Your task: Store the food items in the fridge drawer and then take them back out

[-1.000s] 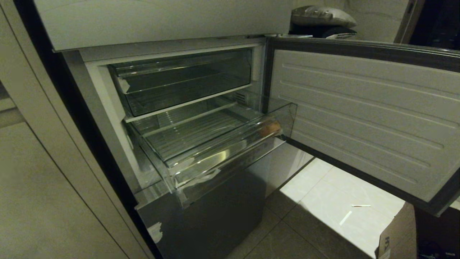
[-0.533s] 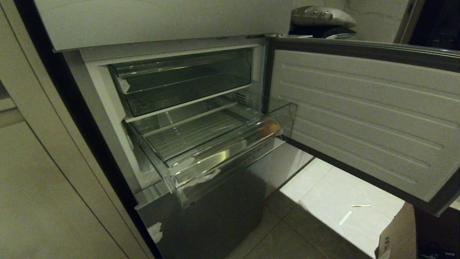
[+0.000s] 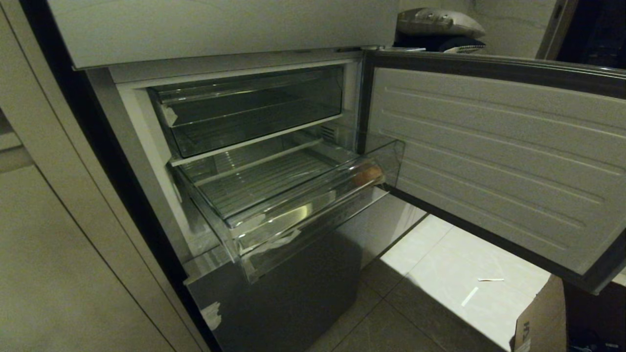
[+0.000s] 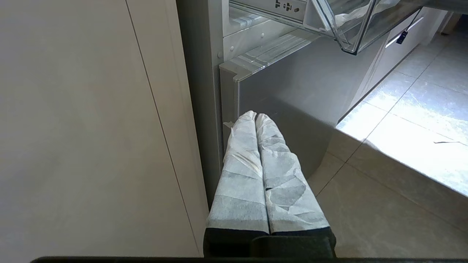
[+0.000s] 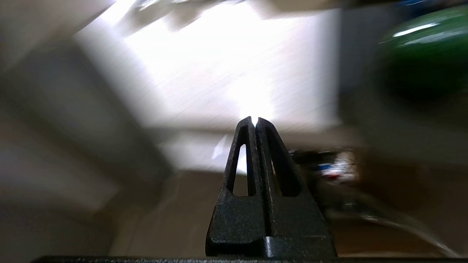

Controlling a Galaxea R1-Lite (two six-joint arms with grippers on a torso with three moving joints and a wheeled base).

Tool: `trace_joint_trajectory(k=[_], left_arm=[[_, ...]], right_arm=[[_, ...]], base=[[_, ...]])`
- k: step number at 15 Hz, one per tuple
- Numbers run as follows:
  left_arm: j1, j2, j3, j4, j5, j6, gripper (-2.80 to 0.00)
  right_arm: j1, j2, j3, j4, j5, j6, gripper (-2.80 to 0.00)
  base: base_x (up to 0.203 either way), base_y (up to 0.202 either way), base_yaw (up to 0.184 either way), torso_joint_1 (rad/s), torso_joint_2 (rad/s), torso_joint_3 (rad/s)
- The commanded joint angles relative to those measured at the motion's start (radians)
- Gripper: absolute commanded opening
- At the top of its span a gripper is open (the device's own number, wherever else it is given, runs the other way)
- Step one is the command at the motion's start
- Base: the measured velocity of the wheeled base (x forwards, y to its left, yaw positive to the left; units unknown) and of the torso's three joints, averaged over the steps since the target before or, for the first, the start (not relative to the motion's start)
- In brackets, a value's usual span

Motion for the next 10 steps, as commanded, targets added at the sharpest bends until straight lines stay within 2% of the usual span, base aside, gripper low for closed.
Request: trace_joint_trajectory(k=[1,3,5,7,10], left_arm=[[0.000,0.000,0.000,0.000,0.000,0.000,-2.80],[0.000,0.000,0.000,0.000,0.000,0.000,-2.80],[0.000,0.000,0.000,0.000,0.000,0.000,-2.80],[0.000,0.000,0.000,0.000,0.000,0.000,-2.80],[0.000,0.000,0.000,0.000,0.000,0.000,-2.80]], right_arm=[[0.260,-0.174,0.106,0.005,-0.068,-0.004,-2.80],[0.550,-0.273,0.168,0.020,-0.188,-0.009,-2.80],[0.755,-0.421,0.232,0.065,-0.292,-0.028,-2.80],[0.849,-0.551,0.312,0.095,-0.341,-0.040,-2.80],[0.953,-0.718,0.447,0.118,-0.365,-0.057,-2.80]], base=[[0.000,0.000,0.000,0.000,0.00,0.000],[0.000,0.000,0.000,0.000,0.00,0.000],[0.000,0.000,0.000,0.000,0.00,0.000],[0.000,0.000,0.000,0.000,0.00,0.000],[0.000,0.000,0.000,0.000,0.00,0.000]])
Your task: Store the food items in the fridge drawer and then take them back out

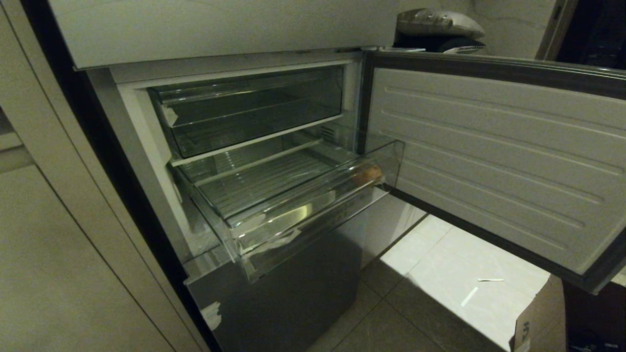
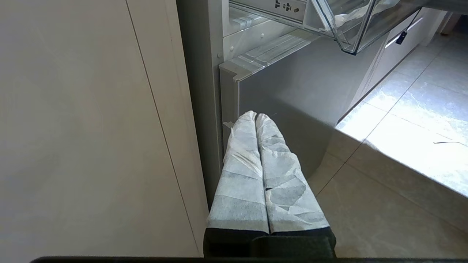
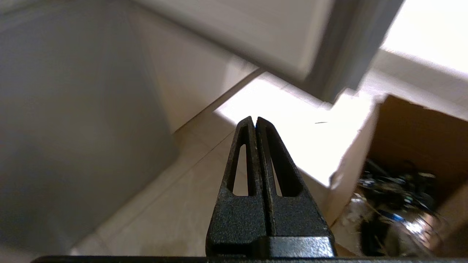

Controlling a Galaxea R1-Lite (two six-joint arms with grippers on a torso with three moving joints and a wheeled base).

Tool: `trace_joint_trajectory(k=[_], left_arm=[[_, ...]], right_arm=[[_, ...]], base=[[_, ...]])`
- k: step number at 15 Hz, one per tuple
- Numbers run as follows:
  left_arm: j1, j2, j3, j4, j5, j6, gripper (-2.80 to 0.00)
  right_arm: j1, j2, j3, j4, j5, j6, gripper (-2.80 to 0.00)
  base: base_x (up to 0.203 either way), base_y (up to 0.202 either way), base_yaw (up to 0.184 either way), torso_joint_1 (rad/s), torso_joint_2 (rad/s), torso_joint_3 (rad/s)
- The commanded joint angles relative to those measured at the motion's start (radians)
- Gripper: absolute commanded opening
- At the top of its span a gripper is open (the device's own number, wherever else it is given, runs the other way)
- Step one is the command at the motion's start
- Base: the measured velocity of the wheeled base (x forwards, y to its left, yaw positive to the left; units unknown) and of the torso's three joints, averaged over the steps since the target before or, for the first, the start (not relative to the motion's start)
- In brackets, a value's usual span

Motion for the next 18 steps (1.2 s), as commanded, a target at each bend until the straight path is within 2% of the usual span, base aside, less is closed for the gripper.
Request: trace_joint_trajectory(k=[1,6,9,11,18], left_arm=[[0.000,0.000,0.000,0.000,0.000,0.000,-2.80],[0.000,0.000,0.000,0.000,0.000,0.000,-2.80],[0.000,0.000,0.000,0.000,0.000,0.000,-2.80],[0.000,0.000,0.000,0.000,0.000,0.000,-2.80],[0.000,0.000,0.000,0.000,0.000,0.000,-2.80]], right_arm=[[0.063,-0.196,0.073,0.043,-0.004,-0.012,-2.80],[0.120,-0.460,0.081,0.287,0.046,-0.085,-2.80],[0.115,-0.583,0.080,0.297,0.054,-0.130,-2.80],[0.114,-0.579,0.082,0.291,0.051,-0.092,-2.80],[0.114,-0.579,0.082,0.290,0.043,-0.071,-2.80]], base=[[0.000,0.000,0.000,0.000,0.00,0.000],[0.000,0.000,0.000,0.000,0.00,0.000],[0.000,0.000,0.000,0.000,0.00,0.000],[0.000,0.000,0.000,0.000,0.00,0.000],[0.000,0.000,0.000,0.000,0.00,0.000]])
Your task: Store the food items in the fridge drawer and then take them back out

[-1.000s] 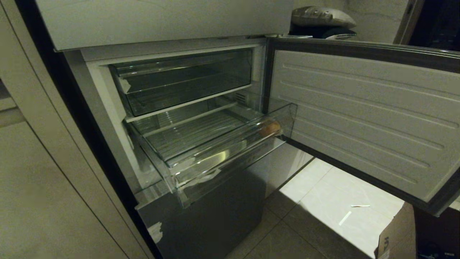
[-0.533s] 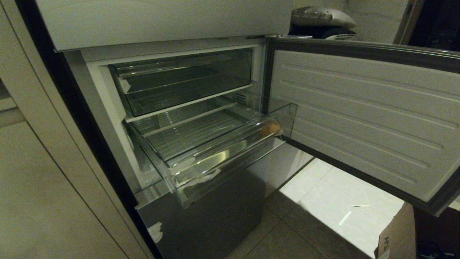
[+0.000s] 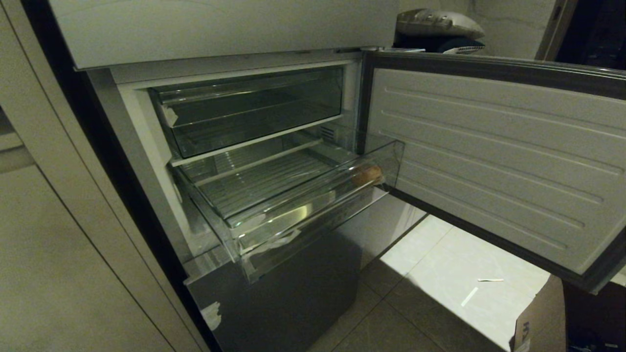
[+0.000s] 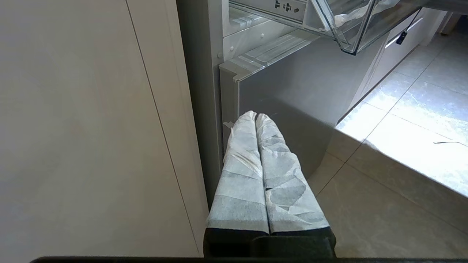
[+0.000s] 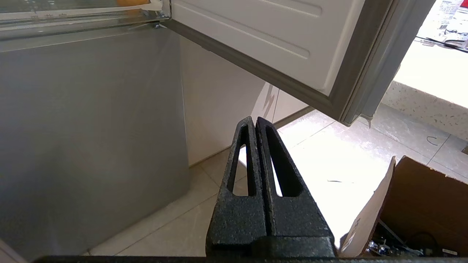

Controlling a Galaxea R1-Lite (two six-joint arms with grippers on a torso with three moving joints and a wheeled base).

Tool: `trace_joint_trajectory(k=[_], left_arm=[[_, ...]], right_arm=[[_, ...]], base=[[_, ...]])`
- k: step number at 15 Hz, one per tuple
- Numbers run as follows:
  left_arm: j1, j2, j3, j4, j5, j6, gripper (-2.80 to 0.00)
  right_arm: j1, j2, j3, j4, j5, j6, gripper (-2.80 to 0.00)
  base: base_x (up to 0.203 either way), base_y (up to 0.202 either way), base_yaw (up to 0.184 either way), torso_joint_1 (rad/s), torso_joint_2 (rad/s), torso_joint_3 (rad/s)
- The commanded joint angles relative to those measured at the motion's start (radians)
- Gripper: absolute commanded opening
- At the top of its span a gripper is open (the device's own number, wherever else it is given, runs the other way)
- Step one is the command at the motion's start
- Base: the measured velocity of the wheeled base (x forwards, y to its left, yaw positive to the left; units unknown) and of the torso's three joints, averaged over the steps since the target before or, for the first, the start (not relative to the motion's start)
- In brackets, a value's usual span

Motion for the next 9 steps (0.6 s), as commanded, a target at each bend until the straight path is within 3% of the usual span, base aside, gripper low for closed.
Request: trace_joint_trajectory(k=[1,5,9], left_arm=[[0.000,0.000,0.000,0.000,0.000,0.000,-2.80],[0.000,0.000,0.000,0.000,0.000,0.000,-2.80],[0.000,0.000,0.000,0.000,0.000,0.000,-2.80]], right_arm=[[0.000,-0.002,0.031,0.000,0.000,0.000,-2.80],[0.000,-0.002,0.031,-0.002,-0.012,0.025,-2.80],[0.000,-0.002,0.031,-0.004,-0.019,0.050,-2.80]], base=[[0.000,0.000,0.000,0.000,0.00,0.000],[0.000,-0.002,0.021,0.000,0.00,0.002],[-0.001,-0.007,0.166,0.003,0.00,0.002]])
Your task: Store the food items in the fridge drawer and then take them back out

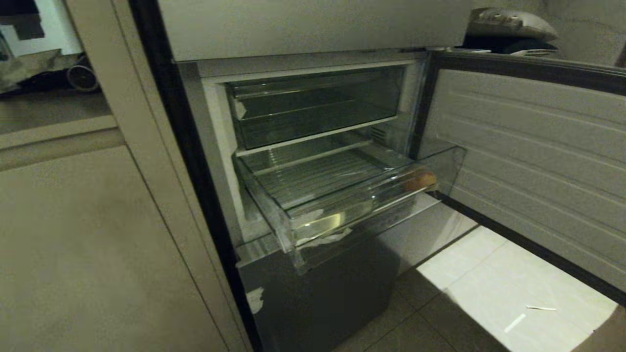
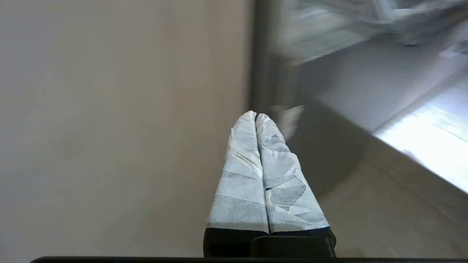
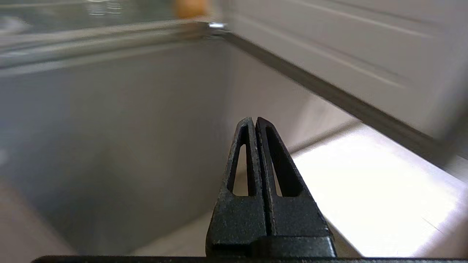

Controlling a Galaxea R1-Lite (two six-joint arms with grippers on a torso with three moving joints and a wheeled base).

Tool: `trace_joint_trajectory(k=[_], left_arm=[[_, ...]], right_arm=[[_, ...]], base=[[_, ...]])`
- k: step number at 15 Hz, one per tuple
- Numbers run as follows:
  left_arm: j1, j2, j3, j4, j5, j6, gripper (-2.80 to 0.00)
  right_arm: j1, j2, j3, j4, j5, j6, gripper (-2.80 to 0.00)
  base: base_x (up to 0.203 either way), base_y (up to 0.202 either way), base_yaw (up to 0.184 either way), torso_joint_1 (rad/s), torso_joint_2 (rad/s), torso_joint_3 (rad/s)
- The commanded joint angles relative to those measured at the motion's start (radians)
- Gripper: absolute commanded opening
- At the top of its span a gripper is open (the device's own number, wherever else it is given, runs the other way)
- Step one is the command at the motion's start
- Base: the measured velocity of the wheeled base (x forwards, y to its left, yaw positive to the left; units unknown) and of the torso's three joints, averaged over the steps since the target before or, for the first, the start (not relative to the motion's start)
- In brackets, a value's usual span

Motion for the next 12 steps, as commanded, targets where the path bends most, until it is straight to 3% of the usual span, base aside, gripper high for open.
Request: trace_joint_trajectory(k=[1,8,12], left_arm=[[0.000,0.000,0.000,0.000,0.000,0.000,-2.80],[0.000,0.000,0.000,0.000,0.000,0.000,-2.80],[0.000,0.000,0.000,0.000,0.000,0.000,-2.80]], right_arm=[[0.000,0.000,0.031,-0.001,0.000,0.000,-2.80],[0.000,0.000,0.031,-0.001,-0.002,0.014,-2.80],[0.000,0.000,0.031,-0.001,-0.002,0.015,-2.80]], base=[[0.002,-0.009,0.169,0.003,0.00,0.000],[0.002,-0.007,0.169,0.002,0.00,0.002],[0.002,-0.001,0.042,0.002,0.00,0.001]])
